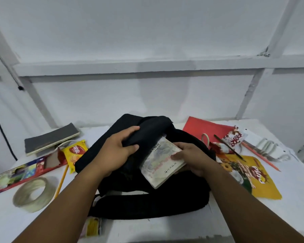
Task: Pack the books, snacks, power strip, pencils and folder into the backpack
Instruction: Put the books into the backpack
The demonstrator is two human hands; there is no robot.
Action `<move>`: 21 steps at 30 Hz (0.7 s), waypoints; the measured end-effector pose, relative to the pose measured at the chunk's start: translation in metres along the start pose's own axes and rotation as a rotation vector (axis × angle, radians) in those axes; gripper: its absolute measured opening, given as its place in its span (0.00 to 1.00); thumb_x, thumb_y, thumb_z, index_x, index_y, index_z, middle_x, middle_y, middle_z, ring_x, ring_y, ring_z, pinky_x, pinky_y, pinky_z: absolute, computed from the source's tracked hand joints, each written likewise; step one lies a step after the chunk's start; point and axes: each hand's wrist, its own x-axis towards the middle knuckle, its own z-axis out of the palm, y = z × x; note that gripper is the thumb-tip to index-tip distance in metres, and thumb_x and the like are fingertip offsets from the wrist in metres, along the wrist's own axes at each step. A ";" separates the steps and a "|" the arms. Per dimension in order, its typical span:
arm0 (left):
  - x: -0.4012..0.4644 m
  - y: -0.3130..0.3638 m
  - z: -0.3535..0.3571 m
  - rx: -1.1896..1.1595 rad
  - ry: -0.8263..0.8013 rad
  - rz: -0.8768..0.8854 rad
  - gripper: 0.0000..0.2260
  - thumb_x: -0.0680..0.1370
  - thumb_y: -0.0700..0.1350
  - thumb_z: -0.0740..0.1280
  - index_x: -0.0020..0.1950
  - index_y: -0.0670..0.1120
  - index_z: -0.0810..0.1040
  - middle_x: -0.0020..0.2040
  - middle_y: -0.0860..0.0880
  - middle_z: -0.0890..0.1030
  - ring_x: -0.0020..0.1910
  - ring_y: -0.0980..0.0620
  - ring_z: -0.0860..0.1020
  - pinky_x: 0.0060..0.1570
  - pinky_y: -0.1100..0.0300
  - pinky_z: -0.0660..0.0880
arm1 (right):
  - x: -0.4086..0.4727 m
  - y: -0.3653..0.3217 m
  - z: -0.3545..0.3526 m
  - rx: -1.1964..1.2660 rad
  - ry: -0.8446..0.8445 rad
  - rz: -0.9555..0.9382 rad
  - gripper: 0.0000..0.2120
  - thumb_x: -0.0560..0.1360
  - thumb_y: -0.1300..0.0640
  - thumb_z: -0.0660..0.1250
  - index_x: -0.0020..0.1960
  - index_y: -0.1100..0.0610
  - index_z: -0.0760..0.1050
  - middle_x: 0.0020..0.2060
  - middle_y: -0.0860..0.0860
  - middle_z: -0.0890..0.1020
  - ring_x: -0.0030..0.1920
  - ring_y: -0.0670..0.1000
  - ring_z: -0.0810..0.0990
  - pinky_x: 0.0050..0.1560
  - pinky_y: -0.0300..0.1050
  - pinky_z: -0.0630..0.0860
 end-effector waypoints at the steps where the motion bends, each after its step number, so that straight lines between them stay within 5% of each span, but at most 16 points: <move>1: 0.000 0.000 -0.001 -0.008 0.002 -0.002 0.25 0.77 0.37 0.72 0.68 0.60 0.77 0.59 0.64 0.81 0.56 0.68 0.78 0.55 0.73 0.73 | 0.011 -0.002 0.001 0.001 -0.012 0.024 0.17 0.76 0.71 0.65 0.60 0.58 0.79 0.50 0.61 0.85 0.46 0.60 0.86 0.39 0.53 0.82; 6: -0.002 -0.005 -0.002 -0.072 0.015 -0.058 0.24 0.76 0.37 0.72 0.66 0.60 0.78 0.60 0.63 0.81 0.59 0.65 0.78 0.63 0.61 0.73 | 0.058 0.004 0.007 0.232 0.095 0.087 0.17 0.75 0.70 0.66 0.63 0.62 0.73 0.52 0.63 0.83 0.44 0.60 0.84 0.36 0.52 0.82; 10: -0.001 -0.009 0.000 -0.085 0.062 -0.108 0.24 0.76 0.36 0.73 0.65 0.61 0.79 0.58 0.62 0.83 0.58 0.64 0.80 0.63 0.59 0.74 | 0.076 0.027 0.014 0.544 0.260 0.059 0.10 0.73 0.72 0.66 0.52 0.63 0.75 0.49 0.64 0.81 0.44 0.58 0.83 0.43 0.47 0.83; 16: 0.001 -0.007 0.015 -0.103 0.106 -0.161 0.24 0.75 0.35 0.72 0.65 0.58 0.79 0.57 0.60 0.84 0.59 0.61 0.80 0.65 0.57 0.74 | 0.068 0.037 0.018 0.255 0.131 0.138 0.15 0.75 0.67 0.71 0.60 0.63 0.72 0.48 0.63 0.83 0.37 0.60 0.86 0.33 0.46 0.82; 21: 0.004 -0.001 0.022 -0.086 0.125 -0.179 0.24 0.75 0.35 0.72 0.65 0.58 0.79 0.58 0.60 0.83 0.59 0.63 0.79 0.64 0.58 0.74 | 0.081 0.023 0.017 0.287 0.094 0.145 0.18 0.75 0.71 0.68 0.63 0.67 0.69 0.50 0.65 0.82 0.38 0.61 0.86 0.39 0.50 0.85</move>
